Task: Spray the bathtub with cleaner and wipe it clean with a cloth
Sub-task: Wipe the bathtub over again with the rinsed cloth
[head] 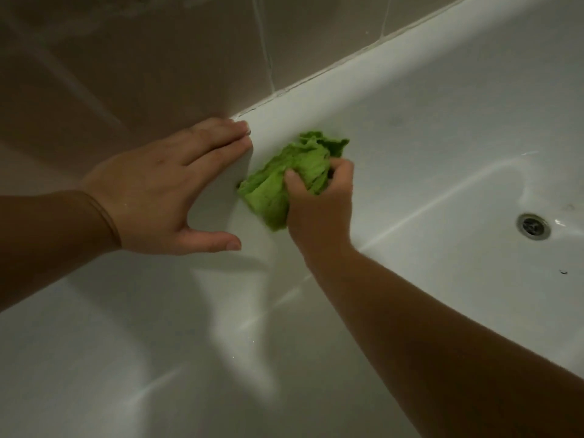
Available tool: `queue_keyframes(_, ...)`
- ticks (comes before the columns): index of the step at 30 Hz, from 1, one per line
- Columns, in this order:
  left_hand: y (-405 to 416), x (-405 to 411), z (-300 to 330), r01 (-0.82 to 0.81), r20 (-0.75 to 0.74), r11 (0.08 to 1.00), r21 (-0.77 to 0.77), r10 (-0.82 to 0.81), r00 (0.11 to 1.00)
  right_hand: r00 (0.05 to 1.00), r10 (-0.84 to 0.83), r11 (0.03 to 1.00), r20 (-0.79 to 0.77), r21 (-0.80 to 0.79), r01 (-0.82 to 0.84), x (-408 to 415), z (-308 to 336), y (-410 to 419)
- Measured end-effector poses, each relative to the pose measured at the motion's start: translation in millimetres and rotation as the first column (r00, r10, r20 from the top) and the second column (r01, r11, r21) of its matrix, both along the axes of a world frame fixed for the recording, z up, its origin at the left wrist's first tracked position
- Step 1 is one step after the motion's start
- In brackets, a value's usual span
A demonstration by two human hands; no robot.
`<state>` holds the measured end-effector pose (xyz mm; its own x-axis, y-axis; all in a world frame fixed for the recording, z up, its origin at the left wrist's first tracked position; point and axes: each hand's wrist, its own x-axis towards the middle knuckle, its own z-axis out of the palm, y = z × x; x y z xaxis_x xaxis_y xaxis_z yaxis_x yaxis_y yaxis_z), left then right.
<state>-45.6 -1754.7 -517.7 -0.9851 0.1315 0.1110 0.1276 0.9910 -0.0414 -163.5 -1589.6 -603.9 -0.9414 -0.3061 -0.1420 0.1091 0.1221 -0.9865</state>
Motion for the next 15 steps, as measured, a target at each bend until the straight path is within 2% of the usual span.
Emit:
queue_keyframes(2,0,1,-1,-0.014,-0.002,1.0,0.01,0.014,1.0,0.996,-0.078,0.996,-0.051,-0.033,0.077,-28,-5,5)
queue_keyframes(4,0,2,-2,-0.024,-0.007,1.0,0.013,0.024,1.0,0.992,-0.122,0.992,-0.02,-0.026,0.121,-45,-12,8)
queue_keyframes(7,2,2,-1,-0.037,-0.009,0.999,0.014,0.037,0.999,0.997,-0.052,0.995,0.053,0.086,0.047,-29,-18,3)
queue_keyframes(10,2,2,-1,-0.04,-0.011,0.999,0.005,0.04,0.999,0.994,0.08,0.994,0.078,0.074,-0.085,-15,-16,4)
queue_keyframes(15,2,-6,-1,-0.021,-0.031,1.0,0.008,0.022,0.999,1.0,-0.018,0.999,0.024,0.05,0.016,-42,-22,11)
